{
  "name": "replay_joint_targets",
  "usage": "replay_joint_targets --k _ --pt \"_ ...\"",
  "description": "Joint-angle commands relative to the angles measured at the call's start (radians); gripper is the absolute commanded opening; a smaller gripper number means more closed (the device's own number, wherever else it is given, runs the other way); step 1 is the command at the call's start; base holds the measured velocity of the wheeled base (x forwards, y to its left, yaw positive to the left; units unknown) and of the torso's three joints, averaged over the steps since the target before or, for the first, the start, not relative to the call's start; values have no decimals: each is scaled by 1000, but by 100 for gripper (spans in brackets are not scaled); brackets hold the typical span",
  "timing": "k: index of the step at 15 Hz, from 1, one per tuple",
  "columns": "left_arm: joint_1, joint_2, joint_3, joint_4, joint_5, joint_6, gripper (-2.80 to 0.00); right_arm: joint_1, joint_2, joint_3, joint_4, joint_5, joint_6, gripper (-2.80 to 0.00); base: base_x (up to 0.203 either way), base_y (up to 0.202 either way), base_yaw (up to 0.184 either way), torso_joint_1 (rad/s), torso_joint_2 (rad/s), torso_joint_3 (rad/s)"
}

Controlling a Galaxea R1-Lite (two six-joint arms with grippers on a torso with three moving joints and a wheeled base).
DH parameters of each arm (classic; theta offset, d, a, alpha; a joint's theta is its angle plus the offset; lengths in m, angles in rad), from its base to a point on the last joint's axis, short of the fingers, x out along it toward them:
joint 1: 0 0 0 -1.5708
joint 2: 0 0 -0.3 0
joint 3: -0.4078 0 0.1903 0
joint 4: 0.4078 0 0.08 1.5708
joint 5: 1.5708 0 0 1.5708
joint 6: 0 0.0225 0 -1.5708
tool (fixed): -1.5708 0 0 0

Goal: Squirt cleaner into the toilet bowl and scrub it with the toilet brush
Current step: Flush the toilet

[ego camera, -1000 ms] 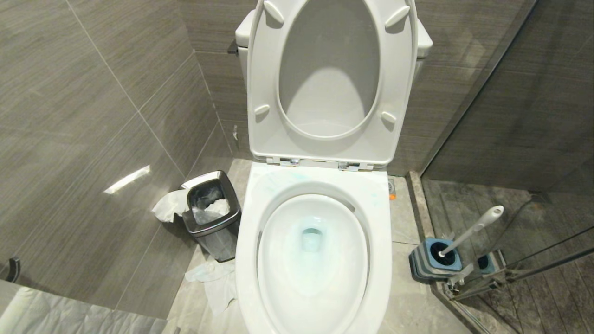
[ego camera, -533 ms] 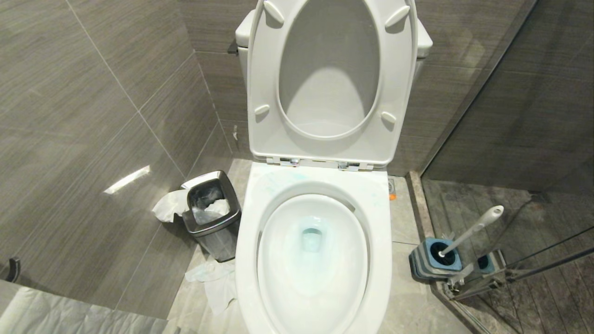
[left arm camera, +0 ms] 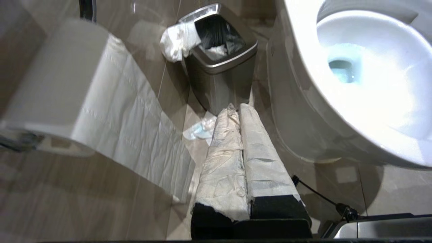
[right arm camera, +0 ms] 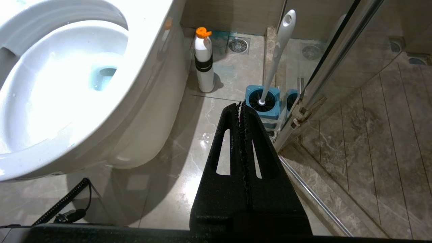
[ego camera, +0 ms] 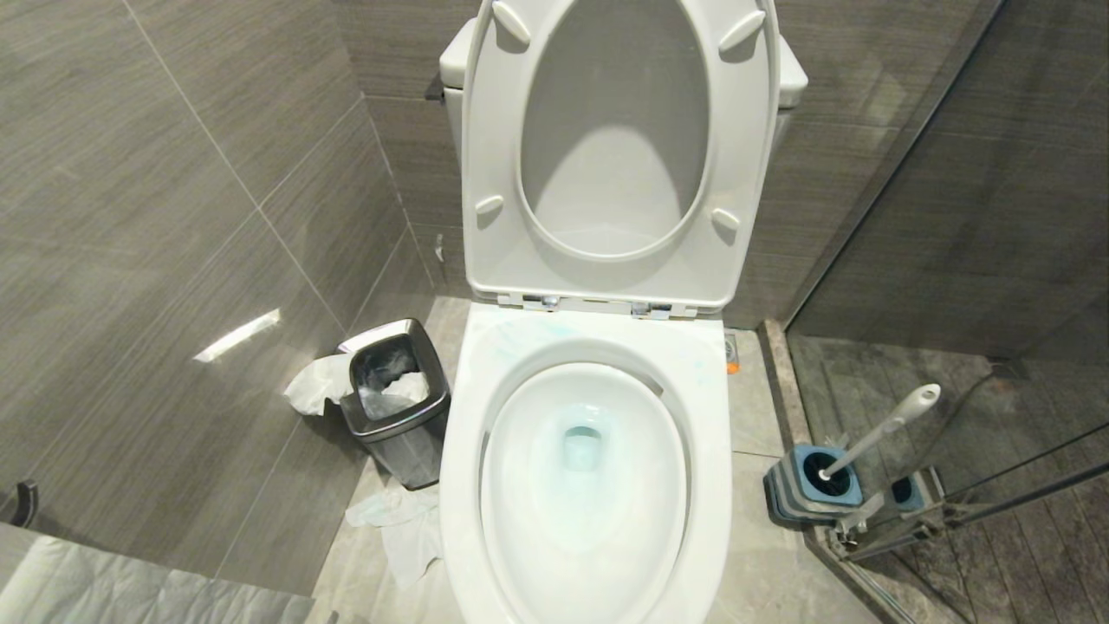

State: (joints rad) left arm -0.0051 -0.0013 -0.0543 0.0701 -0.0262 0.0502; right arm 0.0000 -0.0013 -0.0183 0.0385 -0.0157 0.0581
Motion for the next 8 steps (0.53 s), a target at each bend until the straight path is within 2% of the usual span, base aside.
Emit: replay_joint_targets --k 1,8 --pt "0 1 -42 6 -3 4 -280 0 1 0 0 0 0 -280 0 0 0 0 0 0" --pt "-1 35 -203 30 -15 16 -280 0 1 0 0 0 0 -280 0 0 0 0 0 0"
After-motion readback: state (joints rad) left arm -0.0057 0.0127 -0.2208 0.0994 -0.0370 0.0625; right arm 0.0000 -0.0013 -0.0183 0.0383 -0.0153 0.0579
